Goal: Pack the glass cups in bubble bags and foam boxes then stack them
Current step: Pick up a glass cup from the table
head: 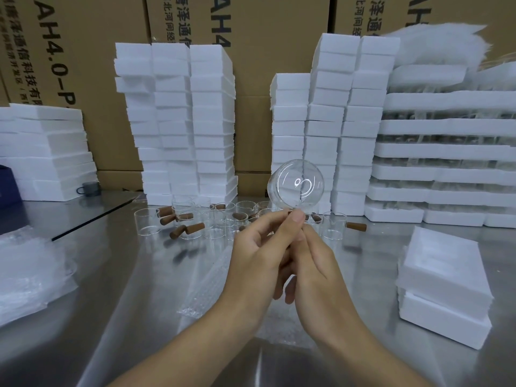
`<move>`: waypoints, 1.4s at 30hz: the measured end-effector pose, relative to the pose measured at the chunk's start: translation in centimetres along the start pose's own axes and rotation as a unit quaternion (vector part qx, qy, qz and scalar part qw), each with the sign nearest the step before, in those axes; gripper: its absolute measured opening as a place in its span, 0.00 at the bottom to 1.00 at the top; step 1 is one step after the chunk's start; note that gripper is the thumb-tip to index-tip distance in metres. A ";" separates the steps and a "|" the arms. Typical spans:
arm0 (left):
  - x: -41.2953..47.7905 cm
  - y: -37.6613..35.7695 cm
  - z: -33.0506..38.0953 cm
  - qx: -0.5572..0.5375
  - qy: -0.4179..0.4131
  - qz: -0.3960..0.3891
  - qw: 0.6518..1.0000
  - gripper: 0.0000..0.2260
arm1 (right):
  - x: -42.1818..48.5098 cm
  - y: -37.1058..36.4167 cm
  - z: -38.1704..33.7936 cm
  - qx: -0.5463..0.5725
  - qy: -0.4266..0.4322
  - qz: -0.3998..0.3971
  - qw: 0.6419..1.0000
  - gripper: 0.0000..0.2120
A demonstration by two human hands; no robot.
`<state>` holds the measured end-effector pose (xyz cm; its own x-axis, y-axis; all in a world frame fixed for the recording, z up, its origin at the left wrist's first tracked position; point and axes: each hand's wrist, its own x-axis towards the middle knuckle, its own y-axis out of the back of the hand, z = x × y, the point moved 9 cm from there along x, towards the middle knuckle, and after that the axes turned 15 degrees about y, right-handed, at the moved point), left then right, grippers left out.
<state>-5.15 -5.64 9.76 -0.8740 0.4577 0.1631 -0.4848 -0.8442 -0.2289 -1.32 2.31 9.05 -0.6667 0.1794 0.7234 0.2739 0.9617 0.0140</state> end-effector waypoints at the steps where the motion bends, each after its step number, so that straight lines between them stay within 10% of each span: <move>1: 0.1 -0.1 -0.1 -0.006 0.010 -0.008 1.000 0.18 | 0.0 0.1 0.1 -0.007 0.000 0.001 1.000 0.16; 26: 2.1 2.6 -2.8 -0.052 0.136 0.028 0.989 0.17 | 1.2 5.9 0.5 -0.033 -0.021 0.161 0.986 0.03; 33: 1.7 3.3 -2.5 -0.082 0.086 0.070 0.990 0.20 | -0.2 3.4 2.8 0.023 -0.117 0.145 0.982 0.28; 42: 1.8 2.7 -1.5 -0.048 0.059 0.046 0.996 0.23 | 0.4 3.2 1.9 0.184 -0.139 0.164 0.959 0.22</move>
<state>-8.06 -6.68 8.02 -0.9097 0.4145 0.0253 -0.3991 -0.8558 -0.3290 -2.02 5.81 8.05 -0.7598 0.4833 0.4350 0.2711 0.8435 -0.4637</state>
